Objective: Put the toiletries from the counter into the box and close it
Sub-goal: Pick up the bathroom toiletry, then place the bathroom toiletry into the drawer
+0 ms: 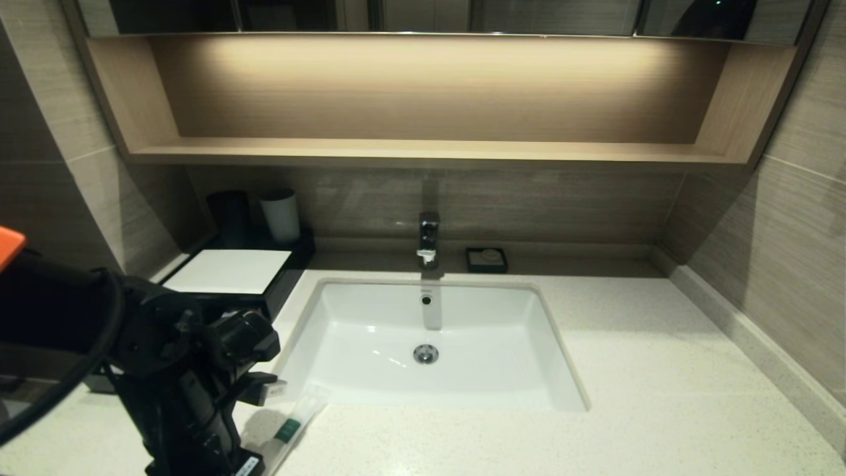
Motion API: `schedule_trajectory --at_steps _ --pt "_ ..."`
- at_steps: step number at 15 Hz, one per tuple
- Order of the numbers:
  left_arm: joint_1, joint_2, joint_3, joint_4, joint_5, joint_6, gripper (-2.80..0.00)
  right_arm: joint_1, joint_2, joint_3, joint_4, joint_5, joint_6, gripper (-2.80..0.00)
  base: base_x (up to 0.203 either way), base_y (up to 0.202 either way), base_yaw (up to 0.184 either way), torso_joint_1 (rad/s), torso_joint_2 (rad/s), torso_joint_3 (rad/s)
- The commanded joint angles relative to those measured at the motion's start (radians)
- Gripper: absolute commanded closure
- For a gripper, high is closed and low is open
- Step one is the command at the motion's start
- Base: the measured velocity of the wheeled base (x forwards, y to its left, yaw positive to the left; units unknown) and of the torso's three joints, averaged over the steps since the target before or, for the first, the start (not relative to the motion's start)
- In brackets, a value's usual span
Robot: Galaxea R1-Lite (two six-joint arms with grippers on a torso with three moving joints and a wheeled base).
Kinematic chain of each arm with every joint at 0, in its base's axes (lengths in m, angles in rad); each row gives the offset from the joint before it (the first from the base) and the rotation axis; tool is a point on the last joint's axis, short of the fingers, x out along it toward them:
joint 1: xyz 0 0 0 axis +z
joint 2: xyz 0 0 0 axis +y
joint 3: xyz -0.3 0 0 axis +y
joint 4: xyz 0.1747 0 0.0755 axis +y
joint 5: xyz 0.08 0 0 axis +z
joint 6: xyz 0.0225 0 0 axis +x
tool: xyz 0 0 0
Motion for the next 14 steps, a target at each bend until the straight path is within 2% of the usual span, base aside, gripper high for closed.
schedule_trajectory --at_steps 1,4,5,6,8,11,14 --pt "-0.001 -0.011 0.000 0.004 0.002 -0.001 0.00 0.000 0.000 0.000 0.002 0.001 0.000 0.00 0.000 0.000 0.000 0.000 0.00 0.000" --pt "-0.011 -0.120 -0.039 0.029 0.004 -0.011 0.00 0.000 0.002 0.000 0.002 0.001 0.001 0.00 0.000 0.000 0.000 0.000 0.00 0.000" --pt "-0.012 -0.168 -0.085 0.076 0.005 -0.021 0.00 0.000 0.002 0.000 0.002 -0.001 0.001 0.00 0.000 0.000 0.000 0.000 0.00 0.000" --pt "-0.012 -0.196 -0.147 0.136 0.005 -0.046 0.00 0.000 0.002 0.000 0.002 0.000 0.001 0.00 0.000 0.000 0.000 0.000 0.00 0.000" --pt "0.001 -0.253 -0.208 0.200 0.018 -0.137 0.00 0.000 0.002 0.000 0.002 -0.001 0.000 0.00 0.000 0.000 0.000 0.000 0.00 0.000" --pt "0.086 -0.293 -0.222 0.224 0.089 -0.154 0.00 0.000 0.000 0.000 0.002 -0.001 0.000 0.00 0.000 0.000 0.000 0.000 0.00 0.000" --pt "0.169 -0.309 -0.234 0.278 0.109 -0.199 0.00 0.001 0.002 0.000 0.002 0.001 0.001 0.00 0.000 0.000 0.000 0.000 0.00 0.000"
